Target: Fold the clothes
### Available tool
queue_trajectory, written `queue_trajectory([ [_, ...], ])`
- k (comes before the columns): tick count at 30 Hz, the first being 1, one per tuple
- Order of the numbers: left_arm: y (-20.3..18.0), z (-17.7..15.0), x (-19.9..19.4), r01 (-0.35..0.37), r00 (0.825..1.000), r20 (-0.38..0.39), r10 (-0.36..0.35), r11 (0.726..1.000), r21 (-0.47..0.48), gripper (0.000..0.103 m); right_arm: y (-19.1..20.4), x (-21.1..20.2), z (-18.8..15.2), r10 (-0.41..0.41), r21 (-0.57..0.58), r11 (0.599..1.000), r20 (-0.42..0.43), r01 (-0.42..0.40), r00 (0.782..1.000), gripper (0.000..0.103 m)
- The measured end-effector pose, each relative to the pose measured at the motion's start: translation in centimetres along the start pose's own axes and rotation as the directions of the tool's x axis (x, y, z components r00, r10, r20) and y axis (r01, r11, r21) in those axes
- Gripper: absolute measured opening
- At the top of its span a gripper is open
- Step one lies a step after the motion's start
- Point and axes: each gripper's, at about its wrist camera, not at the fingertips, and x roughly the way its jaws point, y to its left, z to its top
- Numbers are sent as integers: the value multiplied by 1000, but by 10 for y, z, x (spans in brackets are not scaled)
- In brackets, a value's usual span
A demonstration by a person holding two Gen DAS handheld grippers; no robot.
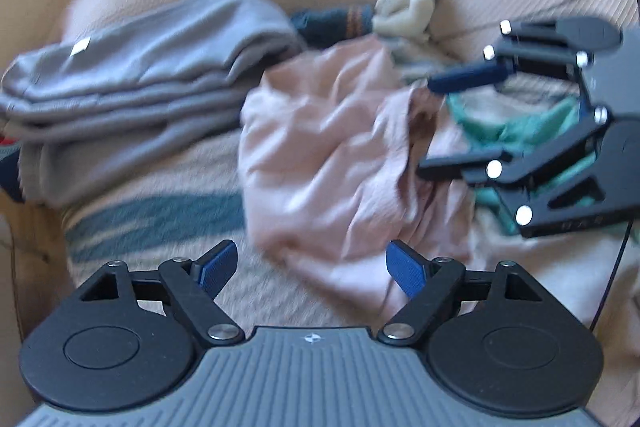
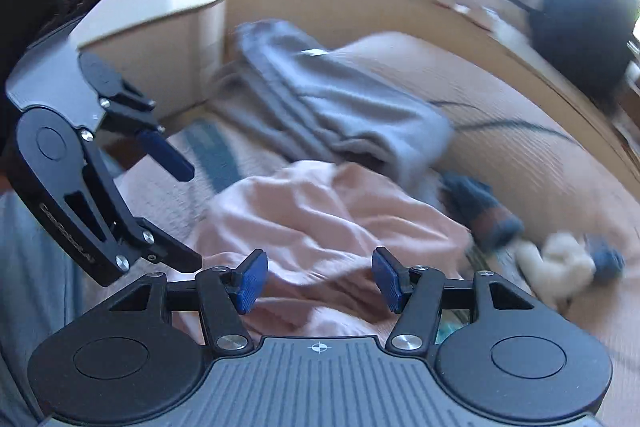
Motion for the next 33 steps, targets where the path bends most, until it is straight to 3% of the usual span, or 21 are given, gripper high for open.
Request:
queue_trajectory([
  [4, 6, -11, 5, 18, 1000, -21, -19, 998, -56, 72, 3, 15, 5, -13, -54, 998, -43, 11, 999, 57],
  [9, 9, -10, 6, 15, 1000, -11, -15, 998, -53, 72, 21, 11, 1, 54, -204, 976, -84, -71, 995, 57],
  [14, 7, -7, 10, 26, 1000, -8, -26, 998, -54, 72, 31, 25, 5, 90, -245, 962, -115, -116, 989, 57],
  [15, 5, -8, 11, 23, 1000, -10, -23, 999, -47, 72, 33, 33, 5, 94, -245, 961, -138, -126, 986, 46],
  [16, 5, -8, 11, 20, 1000, -10, -20, 999, -43, 72, 33, 40, 5, 98, -242, 961, -159, -135, 982, 21],
  [19, 6, -9, 12, 21, 1000, -9, -21, 998, -51, 72, 27, 47, 5, 82, -198, 974, -169, -115, 982, 7],
  [23, 9, -8, 14, 10, 1000, -15, -11, 999, -54, 72, -13, 31, 16, 29, -32, 999, -86, -32, 996, 6],
  [27, 6, -4, 16, 21, 1000, -15, -22, 999, -39, 72, -60, 18, 24, -72, 122, 990, -14, 73, 997, 6],
  [33, -4, -1, 19, 50, 999, -18, -50, 998, -28, 75, -95, 38, 26, -150, 202, 968, -1, 147, 989, 6],
])
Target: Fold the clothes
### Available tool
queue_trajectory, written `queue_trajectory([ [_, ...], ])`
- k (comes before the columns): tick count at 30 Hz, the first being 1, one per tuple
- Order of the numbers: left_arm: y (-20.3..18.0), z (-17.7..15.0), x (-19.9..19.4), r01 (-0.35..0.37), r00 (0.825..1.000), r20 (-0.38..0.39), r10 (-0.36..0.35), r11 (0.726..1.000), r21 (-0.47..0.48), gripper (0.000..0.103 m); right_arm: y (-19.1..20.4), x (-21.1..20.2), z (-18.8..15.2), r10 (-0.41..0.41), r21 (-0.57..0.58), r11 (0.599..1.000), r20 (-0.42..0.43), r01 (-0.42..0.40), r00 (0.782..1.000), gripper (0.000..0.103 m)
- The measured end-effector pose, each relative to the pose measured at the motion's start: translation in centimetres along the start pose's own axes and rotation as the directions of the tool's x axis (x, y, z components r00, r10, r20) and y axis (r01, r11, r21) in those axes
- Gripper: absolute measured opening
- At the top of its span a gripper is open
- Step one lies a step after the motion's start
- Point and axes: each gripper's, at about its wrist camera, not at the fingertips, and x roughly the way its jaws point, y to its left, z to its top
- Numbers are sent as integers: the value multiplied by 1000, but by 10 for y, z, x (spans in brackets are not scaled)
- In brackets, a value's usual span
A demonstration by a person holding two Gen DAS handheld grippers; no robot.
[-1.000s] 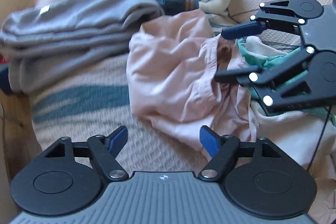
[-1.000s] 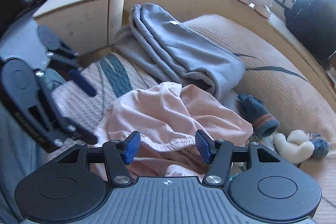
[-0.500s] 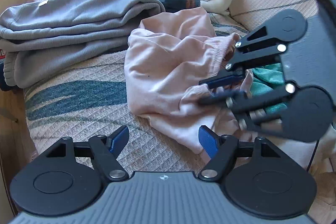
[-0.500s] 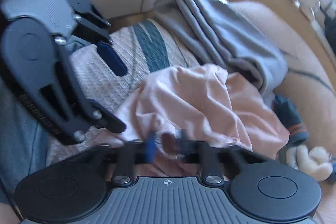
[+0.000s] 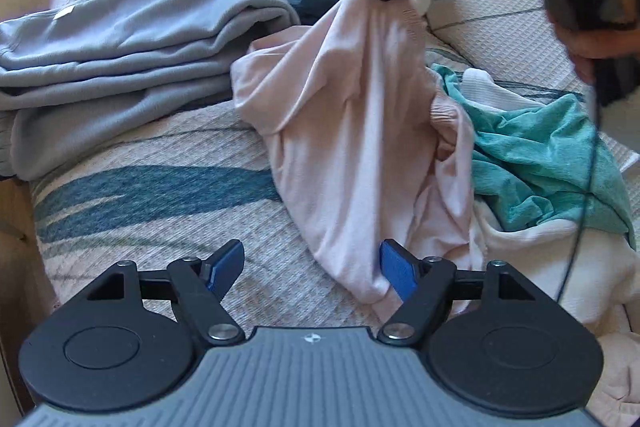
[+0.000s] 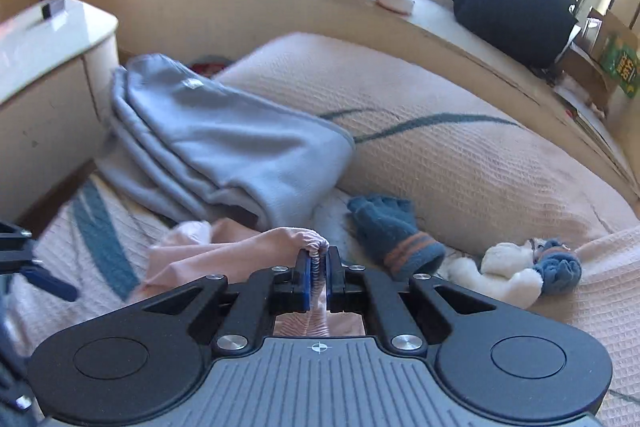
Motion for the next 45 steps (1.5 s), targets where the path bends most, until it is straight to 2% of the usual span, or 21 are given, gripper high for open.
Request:
queue_trajectory([
  [5, -3, 0, 3, -1, 1000, -11, 1, 1000, 7, 76, -8, 27, -5, -62, 38, 997, -11, 63, 998, 6],
  [8, 0, 2, 3, 0, 1000, -5, 0, 1000, -16, 76, -23, 14, -3, -79, 125, 989, 36, 74, 996, 6],
  [11, 2, 7, 3, 22, 1000, 11, -22, 999, -43, 76, -43, 13, -10, -79, 189, 979, -10, 80, 997, 7],
  [12, 2, 8, 2, 35, 999, 22, -33, 998, -50, 76, -47, 19, -16, -57, 207, 976, -38, 64, 998, 7],
  [14, 5, 11, 0, 69, 997, 43, -66, 995, -75, 76, -52, 35, -28, 6, 228, 974, -85, 14, 996, 15],
  [16, 9, 13, -2, 95, 994, 65, -88, 989, -113, 77, -55, 45, -36, 5, 254, 967, -128, 28, 992, 29],
  [17, 12, 13, -3, 98, 993, 73, -89, 986, -132, 77, -57, 40, -37, -8, 272, 961, -114, 40, 993, 31],
  [19, 20, 14, -1, 89, 994, 77, -76, 981, -175, 77, -61, 29, -39, -35, 308, 950, -86, 60, 996, 43],
  [21, 27, 15, 2, 83, 995, 73, -69, 973, -216, 77, -60, 5, -36, -36, 309, 950, -48, 49, 998, 47],
  [23, 31, 17, 5, 75, 996, 66, -61, 968, -240, 74, -47, -23, -34, 29, 285, 958, -25, -21, 999, 54],
  [25, 32, 18, 7, 57, 997, 60, -44, 969, -239, 73, -25, -40, -39, 103, 258, 962, -51, -87, 993, 62],
  [28, 32, 18, 7, 41, 998, 55, -30, 974, -223, 72, 11, -51, -54, 123, 212, 972, -76, -105, 989, 62],
  [32, 32, 11, -2, 31, 998, 56, -19, 975, -222, 72, 41, -31, -63, 109, 192, 978, -119, -84, 987, 60],
  [33, 32, 9, -4, 28, 998, 57, -16, 975, -219, 72, 50, -27, -66, 92, 156, 985, -124, -72, 988, 58],
  [35, 32, 5, -8, 24, 998, 60, -11, 977, -212, 72, 57, -16, -71, 32, 106, 994, -150, -16, 988, 28],
  [36, 31, 4, -10, 21, 998, 61, -8, 978, -209, 72, 56, -12, -74, 11, 114, 994, -163, 7, 987, 8],
  [38, 31, 2, -12, 19, 998, 64, -6, 980, -200, 72, 34, -25, -80, 37, 268, 963, -146, 4, 989, 6],
  [40, 30, 0, -13, 20, 998, 63, -8, 981, -191, 72, 17, -40, -94, 84, 431, 902, -125, -22, 989, 5],
  [42, 29, 1, -13, 16, 998, 59, -6, 984, -175, 72, 4, -58, -115, 145, 591, 804, -94, -62, 985, 5],
  [45, 26, 1, -12, 13, 998, 55, -4, 988, -155, 72, -16, -85, -145, 221, 789, 604, -27, -115, 975, 6],
])
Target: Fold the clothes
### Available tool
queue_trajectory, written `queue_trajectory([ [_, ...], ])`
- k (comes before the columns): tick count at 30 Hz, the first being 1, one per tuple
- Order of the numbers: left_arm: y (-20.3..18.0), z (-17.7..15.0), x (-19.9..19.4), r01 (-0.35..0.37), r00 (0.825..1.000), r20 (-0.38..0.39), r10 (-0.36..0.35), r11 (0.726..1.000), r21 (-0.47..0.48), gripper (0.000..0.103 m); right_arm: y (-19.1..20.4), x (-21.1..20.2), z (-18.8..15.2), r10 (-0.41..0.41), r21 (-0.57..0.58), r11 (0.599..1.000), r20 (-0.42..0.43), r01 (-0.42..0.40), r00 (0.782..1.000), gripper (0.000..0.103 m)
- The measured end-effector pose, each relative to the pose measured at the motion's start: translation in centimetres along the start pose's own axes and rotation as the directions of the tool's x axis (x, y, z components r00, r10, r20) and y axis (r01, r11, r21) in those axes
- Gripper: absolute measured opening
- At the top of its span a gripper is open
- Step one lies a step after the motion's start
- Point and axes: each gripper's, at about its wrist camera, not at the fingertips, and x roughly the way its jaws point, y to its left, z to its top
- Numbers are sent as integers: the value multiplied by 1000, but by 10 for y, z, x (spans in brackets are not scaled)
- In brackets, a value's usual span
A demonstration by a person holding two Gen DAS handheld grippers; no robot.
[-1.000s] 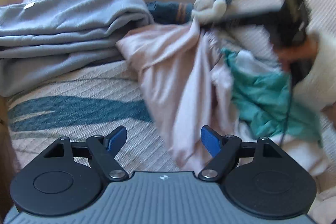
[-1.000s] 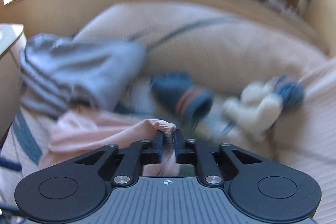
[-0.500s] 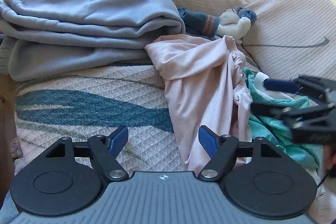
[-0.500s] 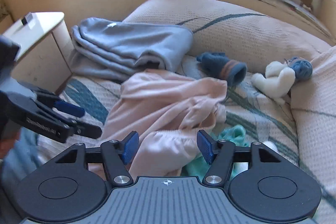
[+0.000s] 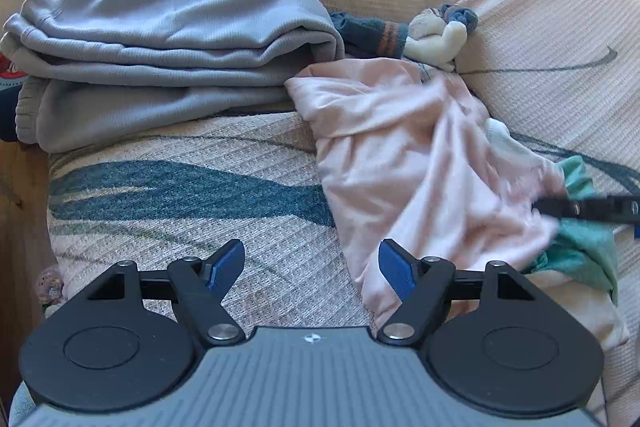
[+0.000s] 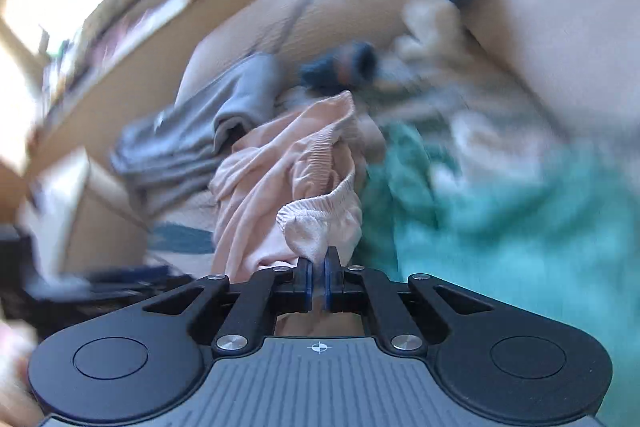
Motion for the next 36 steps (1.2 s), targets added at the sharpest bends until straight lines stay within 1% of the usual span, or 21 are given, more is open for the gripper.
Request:
queue_trajectory([
  [1, -1, -1, 0, 4, 1000, -3, -4, 1000, 3, 73, -11, -7, -3, 31, 81, 996, -3, -30, 1000, 6],
  [2, -1, -2, 1, 8, 1000, -6, -8, 1000, 6, 73, -18, 0, -9, 40, 113, 993, -19, -37, 999, 6],
  [4, -3, -4, 0, -4, 1000, -14, 4, 1000, 23, 73, -25, 16, -20, 5, 114, 993, -23, -2, 1000, 6],
  [5, -3, -5, -1, -14, 1000, -13, 14, 999, 32, 73, -22, 20, -19, -6, 88, 996, -21, 8, 1000, 6],
  [8, 2, -8, -4, -17, 1000, -7, 17, 1000, 6, 74, -3, 19, -12, -42, 6, 999, -27, 42, 999, 18],
  [9, 5, -8, -3, -15, 1000, -8, 14, 1000, -9, 74, 4, 16, -9, -56, -29, 998, -30, 55, 998, 26],
  [10, 5, -8, -3, -18, 1000, -9, 17, 1000, -14, 74, 11, 12, -8, -91, -80, 993, -26, 89, 995, 35],
  [11, 5, -7, -4, -23, 1000, -10, 23, 1000, -13, 74, 20, 7, -7, -129, -137, 983, -11, 126, 992, 40],
  [12, 5, -7, -4, -29, 1000, -12, 29, 999, -13, 74, 28, 2, -7, -151, -183, 972, 8, 150, 989, 49],
  [13, 4, -7, -4, -35, 999, -11, 34, 999, -8, 74, 36, -3, -7, -169, -226, 959, 28, 171, 985, 51],
  [15, 3, -6, -6, -41, 999, -1, 41, 999, 0, 75, 46, -14, -4, -164, -282, 943, 69, 177, 984, 51],
  [18, 2, -3, -7, -32, 999, 11, 32, 999, -16, 75, 60, -23, 9, -117, -349, 924, 141, 160, 983, 51],
  [22, -1, -1, -8, -19, 999, 25, 20, 999, -33, 75, 84, -5, 31, -90, -478, 864, 162, 158, 983, 51],
  [24, 0, -4, -12, -6, 999, 39, 8, 999, -46, 75, 96, 6, 37, -80, -547, 824, 149, 149, 986, 51],
  [26, 1, -7, -15, 2, 999, 48, 1, 998, -60, 73, 110, 17, 37, -74, -622, 770, 135, 143, 988, 51],
  [28, 2, -10, -15, 1, 999, 47, 3, 997, -75, 73, 122, 26, 31, -106, -694, 699, 139, 173, 985, 51],
  [29, 2, -11, -14, 0, 999, 46, 4, 997, -80, 73, 127, 31, 26, -106, -729, 662, 140, 174, 985, 51],
  [31, 2, -13, -12, 1, 999, 40, 3, 996, -88, 73, 134, 40, 21, -98, -768, 620, 123, 157, 988, 49],
  [36, 1, -16, -8, 5, 1000, 22, -3, 996, -94, 73, 141, 59, 13, -104, -817, 559, 98, 139, 990, 49],
])
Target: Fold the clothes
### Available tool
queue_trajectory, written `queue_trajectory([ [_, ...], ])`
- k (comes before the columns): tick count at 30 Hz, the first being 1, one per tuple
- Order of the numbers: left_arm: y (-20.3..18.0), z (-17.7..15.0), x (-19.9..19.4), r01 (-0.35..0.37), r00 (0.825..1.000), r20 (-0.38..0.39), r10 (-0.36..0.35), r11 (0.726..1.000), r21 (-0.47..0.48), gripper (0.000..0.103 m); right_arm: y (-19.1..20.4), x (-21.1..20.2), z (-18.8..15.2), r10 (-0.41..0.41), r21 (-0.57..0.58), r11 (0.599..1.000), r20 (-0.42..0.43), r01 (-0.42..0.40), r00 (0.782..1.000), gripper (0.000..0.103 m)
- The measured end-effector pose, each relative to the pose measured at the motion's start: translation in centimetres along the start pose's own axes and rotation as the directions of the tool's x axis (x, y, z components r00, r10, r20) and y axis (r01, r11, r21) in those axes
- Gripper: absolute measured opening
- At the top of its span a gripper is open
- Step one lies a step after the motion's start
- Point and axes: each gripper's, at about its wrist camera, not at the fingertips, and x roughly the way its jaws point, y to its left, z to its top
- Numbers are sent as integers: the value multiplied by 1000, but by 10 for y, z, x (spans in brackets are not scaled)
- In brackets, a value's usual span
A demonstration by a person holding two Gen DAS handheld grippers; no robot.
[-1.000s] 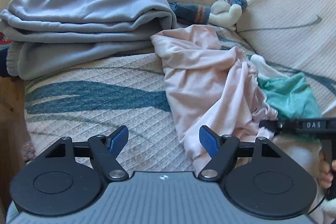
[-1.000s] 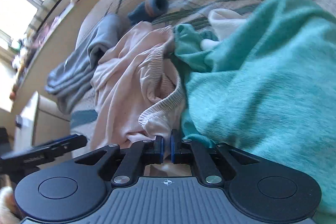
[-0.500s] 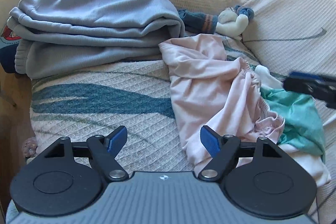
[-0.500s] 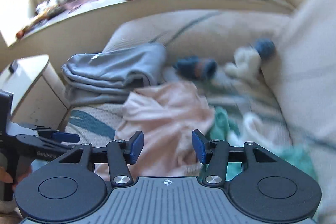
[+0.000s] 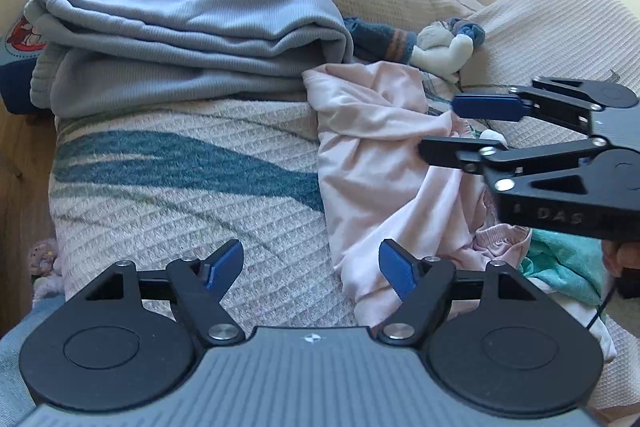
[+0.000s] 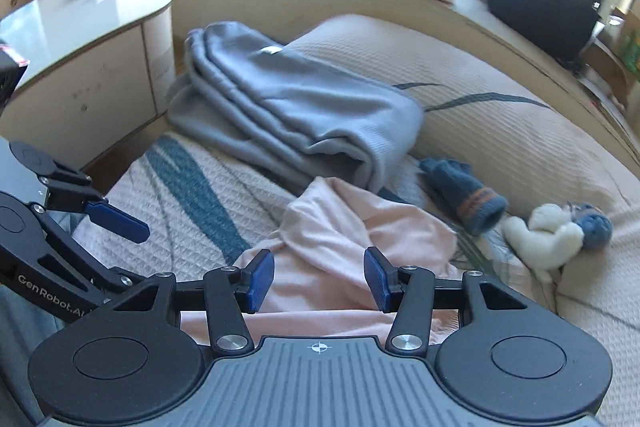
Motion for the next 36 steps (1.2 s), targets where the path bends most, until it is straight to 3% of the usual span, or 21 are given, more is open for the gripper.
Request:
queue_trajectory([
  [10, -1, -3, 6, 0, 1000, -21, 0, 1000, -13, 74, 27, 41, -1, 33, -165, 985, -76, -45, 997, 46],
  [11, -1, -3, 7, 0, 1000, -24, 0, 1000, -11, 74, 26, 45, 0, 35, -164, 985, -80, -47, 996, 43],
  [13, -2, -3, 9, 0, 1000, -30, 0, 1000, -8, 74, 23, 51, 2, 38, -161, 986, -87, -52, 995, 27],
  [16, -3, -4, 15, 2, 999, -47, -2, 1000, -6, 74, 12, 55, 9, 31, -142, 989, -79, -42, 996, 16],
  [21, -7, -6, 24, 2, 998, -65, -1, 1000, 18, 76, -10, 60, 25, -1, -78, 997, -41, -3, 999, 8],
  [25, -6, -5, 25, 8, 998, -67, -7, 1000, 16, 76, -28, 78, 36, -44, -25, 999, -39, 43, 998, 8],
  [31, -3, -4, 21, 14, 997, -70, -14, 1000, 4, 76, -47, 95, 30, -5, 83, 996, -70, 11, 998, 9],
  [36, 0, -4, 5, 15, 999, -34, -15, 1000, -4, 76, -53, 55, 20, 36, 135, 990, -9, -34, 999, 28],
])
